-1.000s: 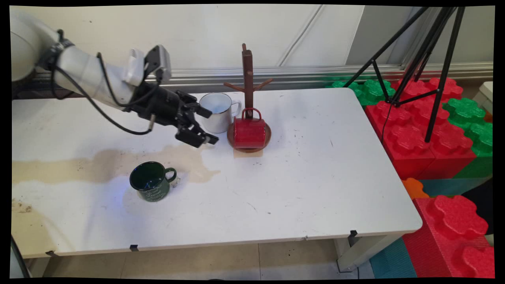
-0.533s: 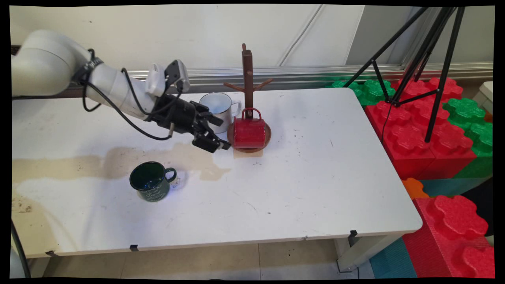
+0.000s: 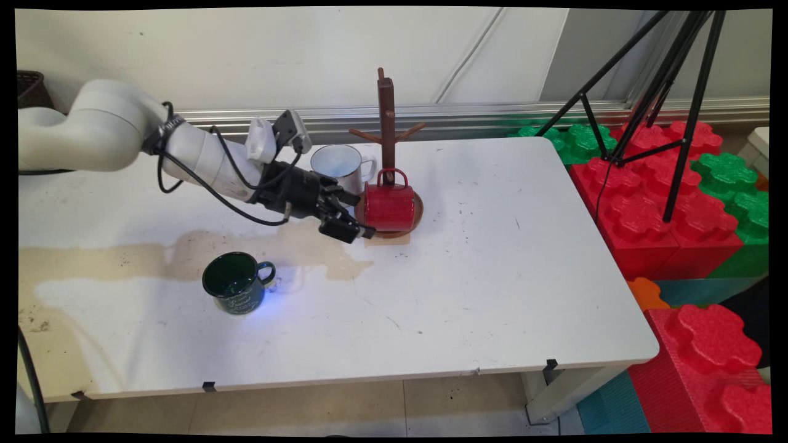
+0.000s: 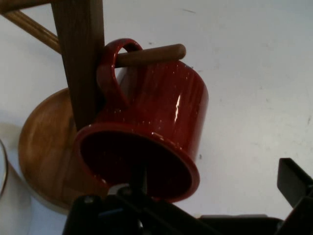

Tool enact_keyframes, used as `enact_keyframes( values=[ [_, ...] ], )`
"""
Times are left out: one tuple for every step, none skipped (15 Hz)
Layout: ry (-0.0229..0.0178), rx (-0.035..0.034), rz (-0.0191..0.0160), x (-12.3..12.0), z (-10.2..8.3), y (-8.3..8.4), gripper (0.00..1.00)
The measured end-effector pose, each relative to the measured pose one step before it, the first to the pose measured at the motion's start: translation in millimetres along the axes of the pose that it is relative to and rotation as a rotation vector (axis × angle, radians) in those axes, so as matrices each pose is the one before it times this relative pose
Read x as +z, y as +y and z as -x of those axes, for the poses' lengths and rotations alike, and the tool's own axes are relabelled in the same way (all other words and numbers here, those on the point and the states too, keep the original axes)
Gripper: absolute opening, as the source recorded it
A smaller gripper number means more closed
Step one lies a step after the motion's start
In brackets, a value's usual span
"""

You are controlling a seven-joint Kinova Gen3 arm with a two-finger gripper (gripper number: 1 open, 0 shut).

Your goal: Pick up the red mug from the rack

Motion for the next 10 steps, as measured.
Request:
enact_keyframes(
  values=[
    [0.00475, -0.01025, 0.00208, 2.44, 0.91, 0.12, 1.0],
    [0.00552, -0.01191, 0.00308, 2.97, 1.09, 0.24, 1.0],
    [0.00604, -0.01144, 0.00328, 2.75, 0.96, 0.23, 1.0],
    [0.00806, -0.01239, 0.00417, 2.98, 0.96, 0.37, 1.0],
    [0.00961, -0.01324, 0.00539, 3.42, 0.88, 0.44, 1.0],
    [0.00915, -0.0122, 0.00455, 3.05, 0.97, 0.49, 1.0],
    [0.00568, -0.00848, 0.00326, 2.14, 0.75, 0.42, 1.0],
    [0.00522, -0.00847, 0.00334, 2.05, 0.78, 0.48, 1.0],
    [0.00573, -0.00923, 0.00391, 2.4, 0.9, 0.64, 1.0],
    [0.0042, -0.00607, 0.00231, 1.45, 0.55, 0.43, 1.0]
  ],
)
